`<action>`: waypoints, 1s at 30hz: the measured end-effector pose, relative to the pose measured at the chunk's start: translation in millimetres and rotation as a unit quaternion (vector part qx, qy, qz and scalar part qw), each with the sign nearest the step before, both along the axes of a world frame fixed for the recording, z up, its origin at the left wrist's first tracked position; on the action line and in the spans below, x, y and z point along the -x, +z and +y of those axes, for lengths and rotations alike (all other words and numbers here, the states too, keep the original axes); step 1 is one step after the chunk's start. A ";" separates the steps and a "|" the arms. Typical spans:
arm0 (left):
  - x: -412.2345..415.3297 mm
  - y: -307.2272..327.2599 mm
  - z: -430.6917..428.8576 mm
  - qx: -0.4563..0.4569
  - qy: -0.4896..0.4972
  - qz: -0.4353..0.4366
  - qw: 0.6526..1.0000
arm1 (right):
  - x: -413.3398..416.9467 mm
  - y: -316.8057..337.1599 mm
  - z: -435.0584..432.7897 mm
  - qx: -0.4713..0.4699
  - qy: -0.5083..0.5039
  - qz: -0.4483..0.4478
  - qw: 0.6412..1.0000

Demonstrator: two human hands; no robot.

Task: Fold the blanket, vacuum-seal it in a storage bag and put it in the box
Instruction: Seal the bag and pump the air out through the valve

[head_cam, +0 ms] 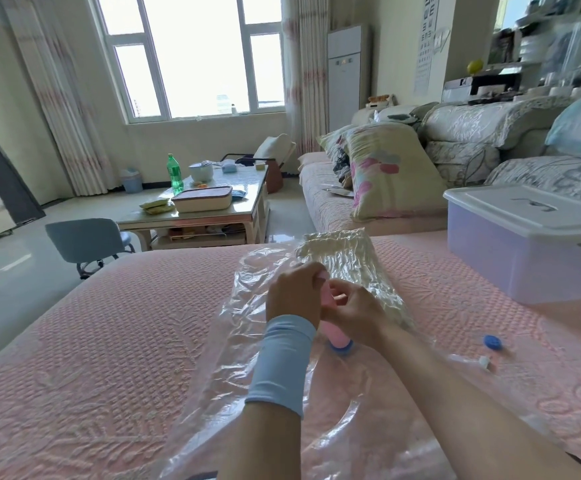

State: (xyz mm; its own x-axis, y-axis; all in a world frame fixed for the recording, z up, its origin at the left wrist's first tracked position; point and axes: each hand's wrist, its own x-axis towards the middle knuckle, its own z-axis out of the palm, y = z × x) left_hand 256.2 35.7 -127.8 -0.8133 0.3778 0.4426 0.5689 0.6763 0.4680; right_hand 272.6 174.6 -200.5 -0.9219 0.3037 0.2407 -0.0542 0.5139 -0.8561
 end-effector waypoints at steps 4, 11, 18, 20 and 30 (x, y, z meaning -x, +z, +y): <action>-6.9 22.8 -6.9 -0.040 0.003 0.090 0.995 | -2.0 1.7 2.3 0.005 0.001 0.007 1.000; -20.4 73.6 -33.4 -0.249 0.057 0.278 0.926 | -2.8 2.7 3.0 0.002 0.024 -0.003 1.000; -3.4 18.8 -6.1 -0.074 0.008 0.045 0.996 | 0.1 0.4 -0.3 0.002 0.007 -0.007 1.000; 0.7 9.0 -2.4 -0.022 -0.005 -0.011 1.000 | 0.1 0.3 -0.8 -0.004 -0.002 -0.005 1.000; -21.0 77.9 -39.7 -0.203 0.023 0.256 0.945 | -2.5 2.4 2.1 -0.019 0.012 0.001 1.000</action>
State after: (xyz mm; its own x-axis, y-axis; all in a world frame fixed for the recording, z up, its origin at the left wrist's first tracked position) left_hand 277.1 -4.0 -49.9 -0.4658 0.0621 0.8827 0.7647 0.5302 0.3662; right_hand 275.0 176.7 -198.1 -0.9281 0.2726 0.2536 -0.0687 0.5440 -0.8363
